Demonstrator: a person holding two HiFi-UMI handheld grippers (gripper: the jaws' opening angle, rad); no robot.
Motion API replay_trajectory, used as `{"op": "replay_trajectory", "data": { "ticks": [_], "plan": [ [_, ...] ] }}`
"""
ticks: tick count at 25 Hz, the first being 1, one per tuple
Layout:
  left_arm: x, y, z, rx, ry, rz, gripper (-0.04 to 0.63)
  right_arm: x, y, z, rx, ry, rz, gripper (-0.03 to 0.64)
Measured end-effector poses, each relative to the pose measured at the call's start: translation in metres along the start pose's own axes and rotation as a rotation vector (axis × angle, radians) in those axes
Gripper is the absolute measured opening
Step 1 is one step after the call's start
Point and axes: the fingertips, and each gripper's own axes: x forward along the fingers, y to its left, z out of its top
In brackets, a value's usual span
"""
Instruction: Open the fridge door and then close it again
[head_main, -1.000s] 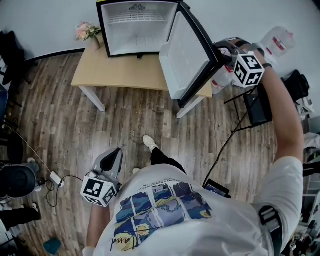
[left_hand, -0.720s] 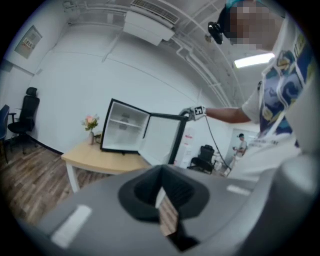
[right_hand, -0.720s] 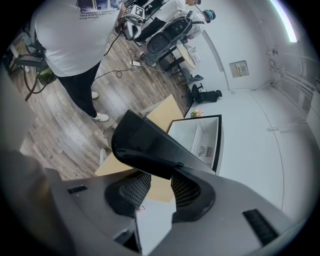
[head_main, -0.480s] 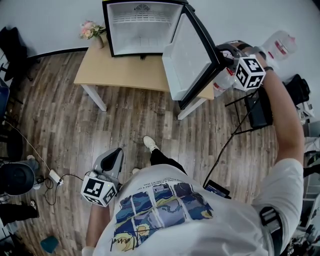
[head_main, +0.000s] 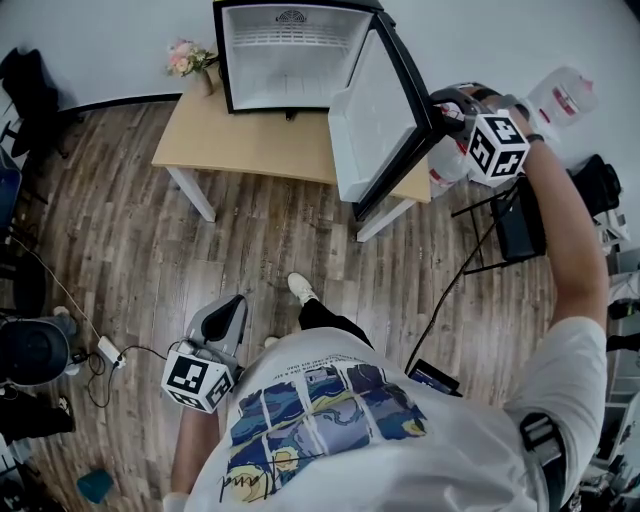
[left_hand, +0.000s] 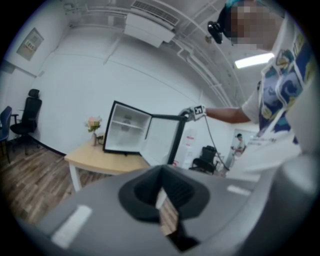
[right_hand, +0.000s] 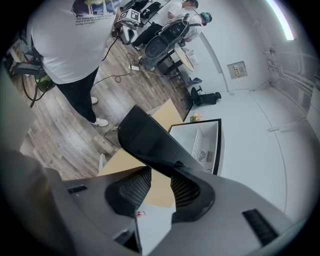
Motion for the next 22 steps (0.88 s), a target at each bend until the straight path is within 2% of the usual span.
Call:
{"op": "replay_trajectory", "data": {
  "ticks": [22],
  "plan": [
    [-0.017, 0.014, -0.008, -0.037, -0.010, 0.065, 0.008, 0.024, -0.044, 0.072, -0.129, -0.075, -0.027, 0.067]
  ]
}}
